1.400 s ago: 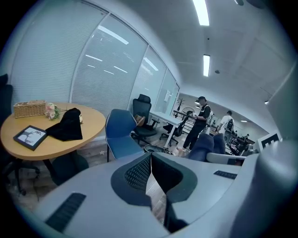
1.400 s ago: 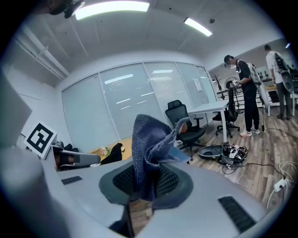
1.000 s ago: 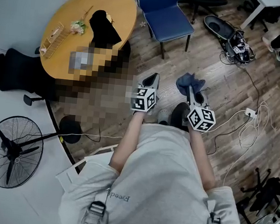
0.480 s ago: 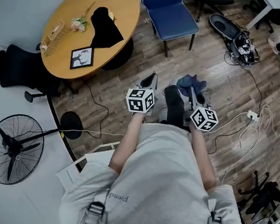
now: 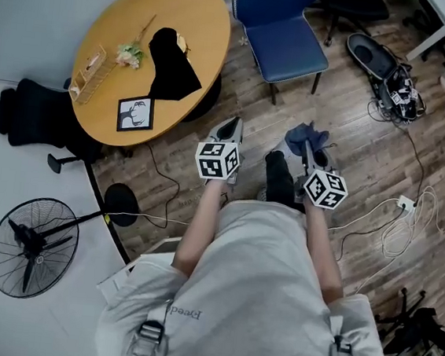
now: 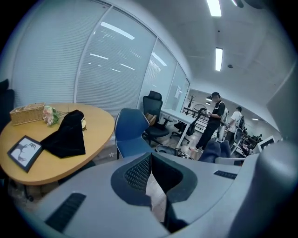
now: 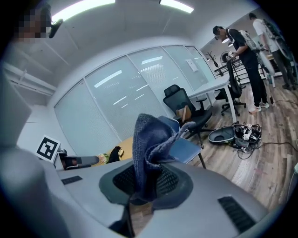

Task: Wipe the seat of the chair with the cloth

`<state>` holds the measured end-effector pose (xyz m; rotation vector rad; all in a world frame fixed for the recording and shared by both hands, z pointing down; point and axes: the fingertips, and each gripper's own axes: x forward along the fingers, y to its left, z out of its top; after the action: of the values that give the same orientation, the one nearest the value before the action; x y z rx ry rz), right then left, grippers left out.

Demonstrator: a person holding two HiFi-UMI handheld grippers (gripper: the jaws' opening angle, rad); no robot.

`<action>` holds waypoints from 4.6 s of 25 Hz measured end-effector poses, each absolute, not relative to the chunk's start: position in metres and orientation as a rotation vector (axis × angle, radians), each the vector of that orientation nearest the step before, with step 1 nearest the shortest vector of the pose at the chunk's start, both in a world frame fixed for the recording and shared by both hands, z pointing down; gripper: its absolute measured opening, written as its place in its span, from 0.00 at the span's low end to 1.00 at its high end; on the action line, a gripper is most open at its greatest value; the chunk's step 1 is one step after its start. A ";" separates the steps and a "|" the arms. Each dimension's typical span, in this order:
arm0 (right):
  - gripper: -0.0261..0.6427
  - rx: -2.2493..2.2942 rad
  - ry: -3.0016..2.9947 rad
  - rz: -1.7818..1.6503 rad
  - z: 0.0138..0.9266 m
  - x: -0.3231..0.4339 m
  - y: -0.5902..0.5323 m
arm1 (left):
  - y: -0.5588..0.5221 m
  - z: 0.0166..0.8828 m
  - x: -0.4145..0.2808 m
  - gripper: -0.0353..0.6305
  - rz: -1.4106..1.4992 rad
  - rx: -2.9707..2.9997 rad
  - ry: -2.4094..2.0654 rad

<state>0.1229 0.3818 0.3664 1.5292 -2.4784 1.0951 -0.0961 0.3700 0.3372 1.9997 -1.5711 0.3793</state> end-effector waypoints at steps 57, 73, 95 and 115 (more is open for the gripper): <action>0.14 1.657 -2.273 0.879 0.369 0.124 -0.027 | -0.105 0.302 -0.167 0.10 0.701 2.303 -1.431; 0.14 1.468 -2.190 0.831 0.455 0.028 -0.182 | -0.270 0.438 -0.253 0.11 0.776 2.204 -1.387; 0.14 1.268 -2.022 0.663 0.625 0.060 -0.286 | -0.340 0.511 -0.199 0.26 1.020 2.499 -0.769; 0.14 1.224 -1.617 0.616 0.796 0.079 -0.347 | -0.337 0.504 -0.203 0.22 0.979 2.554 -0.743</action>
<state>0.0788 -0.3473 0.7963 1.2239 -1.6172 0.6157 -0.2028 -0.3369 0.5045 2.5544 -0.7434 0.9794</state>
